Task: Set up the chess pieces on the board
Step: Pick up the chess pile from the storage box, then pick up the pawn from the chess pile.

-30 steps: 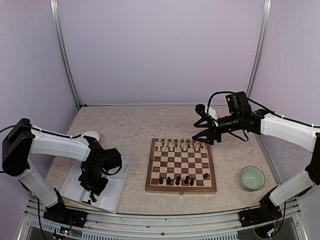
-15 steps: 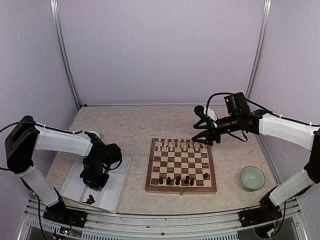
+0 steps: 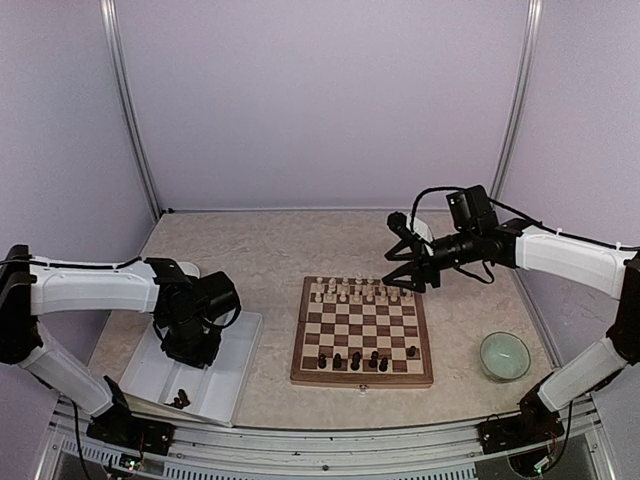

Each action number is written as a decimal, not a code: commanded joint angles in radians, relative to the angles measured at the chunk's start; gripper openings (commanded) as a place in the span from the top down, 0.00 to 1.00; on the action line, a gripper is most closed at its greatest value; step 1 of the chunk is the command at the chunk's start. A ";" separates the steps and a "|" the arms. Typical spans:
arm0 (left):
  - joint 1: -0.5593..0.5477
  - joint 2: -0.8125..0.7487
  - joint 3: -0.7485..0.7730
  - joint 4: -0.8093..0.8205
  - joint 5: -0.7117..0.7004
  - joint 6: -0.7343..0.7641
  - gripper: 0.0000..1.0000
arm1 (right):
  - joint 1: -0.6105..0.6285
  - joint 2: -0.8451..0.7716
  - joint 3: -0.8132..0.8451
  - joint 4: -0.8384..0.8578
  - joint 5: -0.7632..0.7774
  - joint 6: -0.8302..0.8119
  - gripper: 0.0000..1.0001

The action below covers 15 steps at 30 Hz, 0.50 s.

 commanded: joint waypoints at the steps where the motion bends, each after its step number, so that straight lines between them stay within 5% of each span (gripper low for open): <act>1: -0.050 -0.162 0.120 -0.021 -0.039 -0.007 1.00 | -0.009 0.027 0.073 -0.036 -0.083 0.050 0.34; 8: -0.189 -0.255 0.205 0.203 0.005 0.123 1.00 | 0.054 0.103 0.181 -0.105 -0.174 0.106 0.36; 15: -0.274 -0.183 0.206 0.506 0.077 0.297 1.00 | 0.185 0.270 0.341 -0.214 -0.340 0.189 0.40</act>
